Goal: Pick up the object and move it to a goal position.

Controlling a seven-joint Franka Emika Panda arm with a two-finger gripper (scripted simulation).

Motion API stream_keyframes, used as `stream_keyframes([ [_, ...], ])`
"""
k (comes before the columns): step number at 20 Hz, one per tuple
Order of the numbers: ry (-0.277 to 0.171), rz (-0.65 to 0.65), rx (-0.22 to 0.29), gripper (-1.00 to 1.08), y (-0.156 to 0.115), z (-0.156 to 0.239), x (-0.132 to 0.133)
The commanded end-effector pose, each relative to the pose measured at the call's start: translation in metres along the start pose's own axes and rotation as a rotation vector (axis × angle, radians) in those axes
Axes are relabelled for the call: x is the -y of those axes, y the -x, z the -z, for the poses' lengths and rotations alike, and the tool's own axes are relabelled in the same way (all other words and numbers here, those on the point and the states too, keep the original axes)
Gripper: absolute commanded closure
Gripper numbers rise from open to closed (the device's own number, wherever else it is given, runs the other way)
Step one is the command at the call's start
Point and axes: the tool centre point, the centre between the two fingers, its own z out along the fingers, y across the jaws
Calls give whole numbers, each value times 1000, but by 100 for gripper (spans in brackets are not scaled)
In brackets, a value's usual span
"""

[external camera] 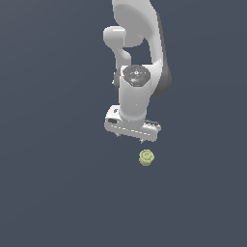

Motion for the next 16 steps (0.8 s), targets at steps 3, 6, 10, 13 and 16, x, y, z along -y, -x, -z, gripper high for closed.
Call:
stream_keyframes([
  [3,-3,-110,3,-92,-4,-7,12],
  [6,-5,-183,5,-92,-6,-12,20],
  [10,-7,-279,8,-92,-8,-19,30],
  [13,-8,-352,10,-92,-10,-24,38],
  [16,-8,-424,11,-92,-11,-29,46],
])
